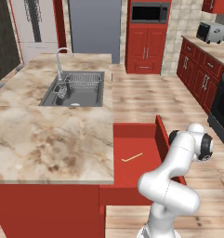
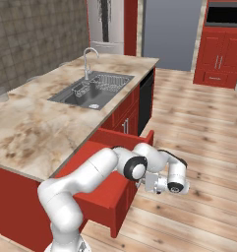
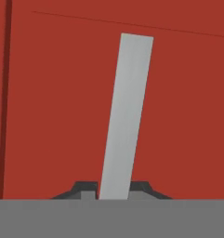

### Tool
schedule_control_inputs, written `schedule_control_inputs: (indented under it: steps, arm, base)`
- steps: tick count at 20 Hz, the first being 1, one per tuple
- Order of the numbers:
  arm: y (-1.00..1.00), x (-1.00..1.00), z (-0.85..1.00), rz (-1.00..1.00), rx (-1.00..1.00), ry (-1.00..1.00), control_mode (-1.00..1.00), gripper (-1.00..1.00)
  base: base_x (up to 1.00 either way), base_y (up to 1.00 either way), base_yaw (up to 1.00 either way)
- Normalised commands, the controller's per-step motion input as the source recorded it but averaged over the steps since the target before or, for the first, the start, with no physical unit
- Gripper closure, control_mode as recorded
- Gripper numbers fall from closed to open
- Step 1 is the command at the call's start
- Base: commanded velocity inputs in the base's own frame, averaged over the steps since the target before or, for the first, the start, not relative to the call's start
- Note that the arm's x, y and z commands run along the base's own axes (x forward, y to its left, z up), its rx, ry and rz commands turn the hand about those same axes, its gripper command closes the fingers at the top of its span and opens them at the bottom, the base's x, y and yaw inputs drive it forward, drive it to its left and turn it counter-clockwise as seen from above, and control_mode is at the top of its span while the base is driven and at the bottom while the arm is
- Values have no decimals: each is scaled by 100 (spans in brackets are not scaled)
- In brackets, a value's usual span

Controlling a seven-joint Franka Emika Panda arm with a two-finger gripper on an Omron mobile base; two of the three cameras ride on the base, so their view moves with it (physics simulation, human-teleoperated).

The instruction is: Take a straw from the drawer in front and place it inside the glass cup on the dining counter.

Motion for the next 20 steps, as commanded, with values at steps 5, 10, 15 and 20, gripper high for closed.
schedule_control_inputs:
  steps: [5,10,15,20]
  arm:
    - [0,0,0,0,0,0,-100,-100]
    - [-5,0,0,0,0,0,-100,-100]
    - [-31,-2,0,2,0,0,-100,-100]
    - [-43,-14,10,2,0,0,-100,-100]
  base:
    - [0,0,0]
    - [0,0,0]
    - [0,0,0]
    - [0,0,0]
